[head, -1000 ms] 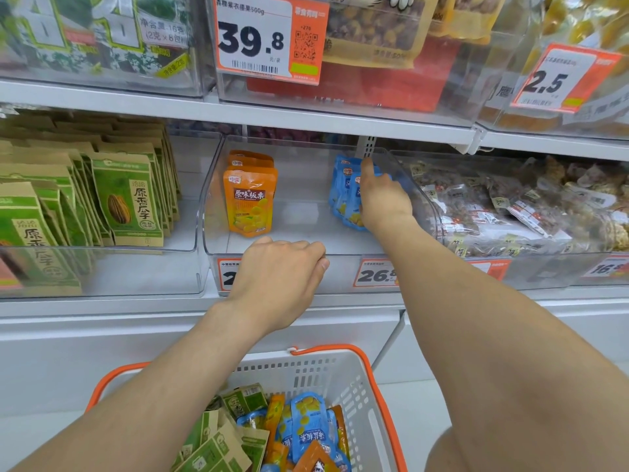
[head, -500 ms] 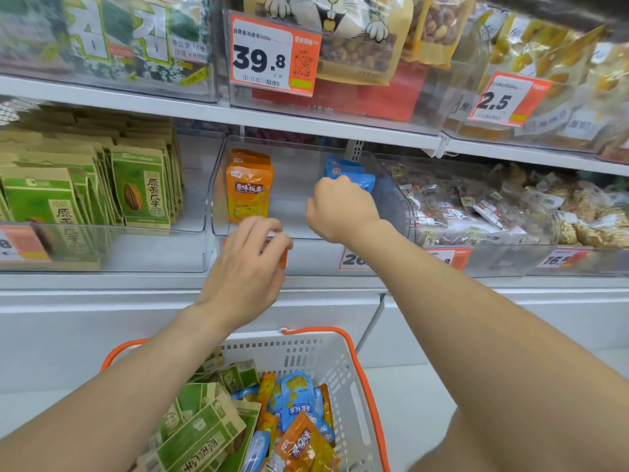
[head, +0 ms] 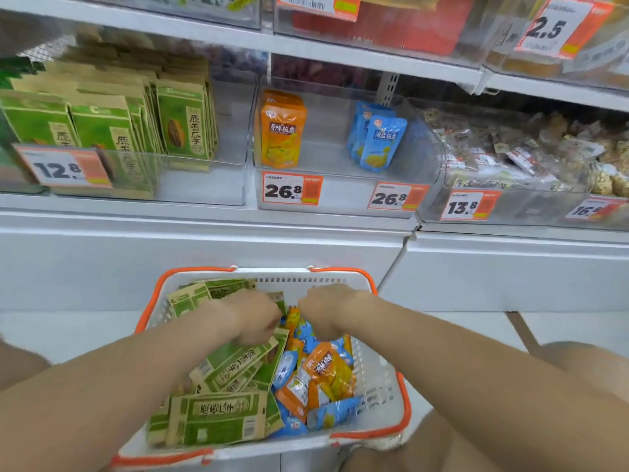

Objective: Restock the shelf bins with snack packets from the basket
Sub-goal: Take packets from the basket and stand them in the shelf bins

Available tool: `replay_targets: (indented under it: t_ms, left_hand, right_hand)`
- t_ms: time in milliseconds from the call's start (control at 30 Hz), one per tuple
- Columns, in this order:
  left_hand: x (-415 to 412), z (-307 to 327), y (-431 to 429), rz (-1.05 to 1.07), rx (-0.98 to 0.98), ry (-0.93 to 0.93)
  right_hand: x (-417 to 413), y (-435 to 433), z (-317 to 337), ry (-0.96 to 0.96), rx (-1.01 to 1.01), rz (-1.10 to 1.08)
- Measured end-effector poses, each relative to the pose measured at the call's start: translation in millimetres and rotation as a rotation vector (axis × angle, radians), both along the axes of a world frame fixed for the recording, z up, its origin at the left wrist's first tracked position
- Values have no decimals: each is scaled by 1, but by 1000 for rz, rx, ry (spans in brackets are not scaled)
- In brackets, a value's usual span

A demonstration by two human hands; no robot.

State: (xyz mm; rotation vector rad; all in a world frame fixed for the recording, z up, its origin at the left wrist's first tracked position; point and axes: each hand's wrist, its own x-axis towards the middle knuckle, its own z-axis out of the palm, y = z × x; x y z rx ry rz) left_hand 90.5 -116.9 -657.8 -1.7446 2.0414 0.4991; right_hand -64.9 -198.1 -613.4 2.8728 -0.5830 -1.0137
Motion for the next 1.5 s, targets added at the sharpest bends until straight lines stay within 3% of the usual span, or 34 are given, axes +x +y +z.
replay_targets:
  t_ms: [300, 433, 600, 833, 1033, 1233, 1367, 1500]
  left_hand:
    - [-8, -39, 19, -155, 37, -16]
    - [-9, -49, 18, -154, 101, -19]
    - [-13, -51, 8, -146, 142, -37]
    - [-14, -50, -3, -131, 182, -36]
    - [-8, -43, -2, 5, 227, 40]
    - [-5, -11, -4, 275, 149, 348]
    - [0, 21, -10, 516, -20, 612]
    - [4, 54, -11, 762, -308, 765]
  right_hand:
    - [-23, -4, -90, 268, -51, 129]
    - [-24, -5, -133, 304, 2, 207]
    - [-21, -5, -156, 415, -9, 305]
    - [-14, -7, -147, 406, 68, 250]
    - [-12, -14, -104, 183, 152, 102]
    - [0, -37, -43, -205, 268, -185]
    - [15, -45, 12, -467, 288, -251]
    - [22, -45, 76, -693, 286, -272]
